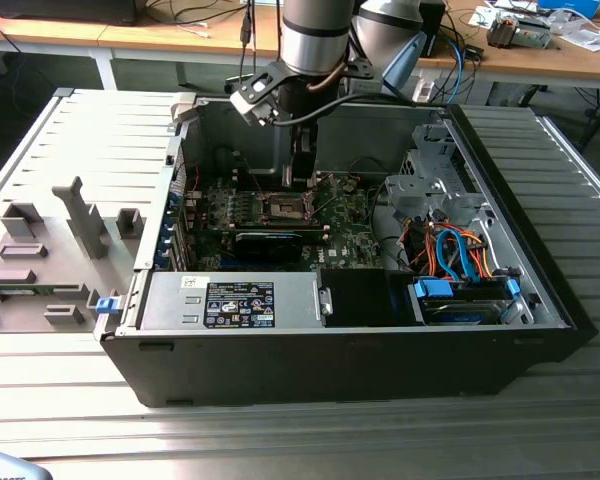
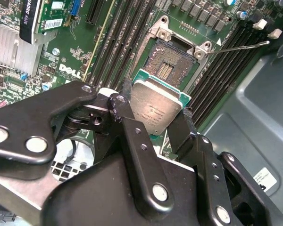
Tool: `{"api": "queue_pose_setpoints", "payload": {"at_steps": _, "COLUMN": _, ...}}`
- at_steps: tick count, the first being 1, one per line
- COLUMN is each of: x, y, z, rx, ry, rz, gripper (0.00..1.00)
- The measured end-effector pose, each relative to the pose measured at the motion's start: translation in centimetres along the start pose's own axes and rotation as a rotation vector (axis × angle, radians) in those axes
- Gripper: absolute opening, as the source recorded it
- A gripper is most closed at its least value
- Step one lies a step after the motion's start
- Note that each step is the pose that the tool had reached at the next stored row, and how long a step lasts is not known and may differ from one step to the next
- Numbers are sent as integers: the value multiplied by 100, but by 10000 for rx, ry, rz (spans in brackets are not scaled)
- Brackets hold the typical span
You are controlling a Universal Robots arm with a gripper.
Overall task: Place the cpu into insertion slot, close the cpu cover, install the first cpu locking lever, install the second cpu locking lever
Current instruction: 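Place the cpu into insertion slot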
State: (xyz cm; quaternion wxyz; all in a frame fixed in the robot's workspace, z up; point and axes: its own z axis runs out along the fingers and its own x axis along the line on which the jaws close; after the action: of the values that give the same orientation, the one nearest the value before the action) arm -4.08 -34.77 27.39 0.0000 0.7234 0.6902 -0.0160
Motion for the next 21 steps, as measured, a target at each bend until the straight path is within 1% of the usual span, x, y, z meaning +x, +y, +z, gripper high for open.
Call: {"api": "queue_pose_setpoints", "payload": {"at_steps": 21, "x": 1, "y": 1, "z": 49, "rx": 0, "ry": 0, "rz": 0, "gripper": 55}}
